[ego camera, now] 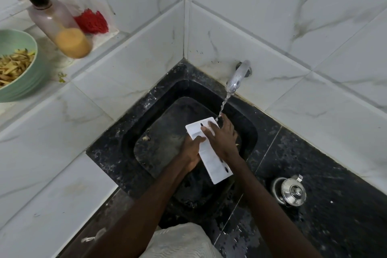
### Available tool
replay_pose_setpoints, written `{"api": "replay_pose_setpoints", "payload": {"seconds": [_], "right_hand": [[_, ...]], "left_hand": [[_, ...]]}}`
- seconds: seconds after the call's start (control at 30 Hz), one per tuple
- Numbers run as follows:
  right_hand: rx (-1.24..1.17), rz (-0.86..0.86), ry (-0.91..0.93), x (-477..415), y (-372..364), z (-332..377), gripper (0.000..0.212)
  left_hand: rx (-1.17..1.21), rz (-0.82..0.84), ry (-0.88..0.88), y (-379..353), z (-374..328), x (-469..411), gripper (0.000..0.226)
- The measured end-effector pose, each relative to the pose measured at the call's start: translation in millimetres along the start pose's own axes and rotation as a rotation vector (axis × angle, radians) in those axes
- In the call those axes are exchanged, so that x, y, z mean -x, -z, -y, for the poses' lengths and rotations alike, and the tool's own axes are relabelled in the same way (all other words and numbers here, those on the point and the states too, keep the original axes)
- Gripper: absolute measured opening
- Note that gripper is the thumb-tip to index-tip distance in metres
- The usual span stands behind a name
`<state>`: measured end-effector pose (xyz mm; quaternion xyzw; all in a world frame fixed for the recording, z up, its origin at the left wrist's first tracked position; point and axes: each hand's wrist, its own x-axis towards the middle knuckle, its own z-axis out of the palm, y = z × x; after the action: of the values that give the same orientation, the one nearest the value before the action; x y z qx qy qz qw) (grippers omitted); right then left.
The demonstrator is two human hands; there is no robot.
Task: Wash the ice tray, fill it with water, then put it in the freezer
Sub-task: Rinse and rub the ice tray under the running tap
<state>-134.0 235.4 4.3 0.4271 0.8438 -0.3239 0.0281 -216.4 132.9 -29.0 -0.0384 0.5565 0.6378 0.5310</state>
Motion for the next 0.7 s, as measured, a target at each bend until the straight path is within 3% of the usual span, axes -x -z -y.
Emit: {"api": "replay_pose_setpoints", "payload": {"seconds": [0.1,0.2,0.3,0.4,0.57,0.7], "right_hand": [[-0.055,0.028,0.060,5.6,4.5,-1.9,0.053],[-0.065,-0.093,-0.005,0.8,14.2,-6.4,0.041],[-0.052,-0.096,-0.042,-2.7,15.8,-1.9,0.048],[-0.038,-0.010,0.048,2.2,11.3,5.0,0.056],[-0.032,-0.158,0.009,-2.4,22.6,-6.8,0.042],[-0.022,-0.074,0.026,-3.8,18.8,-2.8,0.047]], "left_hand": [[0.018,-0.005,-0.041,-1.3,-2.8,-0.8,0.047],[0.037,-0.019,-0.031,-4.5,-6.2,6.0,0.059],[0.028,-0.038,-0.003,-11.7,-4.6,10.0,0.059],[0.019,-0.082,-0.026,-13.5,-2.2,7.1,0.060],[-0.020,-0.015,-0.020,-10.2,-3.7,3.8,0.058],[-0.028,0.039,-0.034,-12.5,-1.8,-2.4,0.053]]}}
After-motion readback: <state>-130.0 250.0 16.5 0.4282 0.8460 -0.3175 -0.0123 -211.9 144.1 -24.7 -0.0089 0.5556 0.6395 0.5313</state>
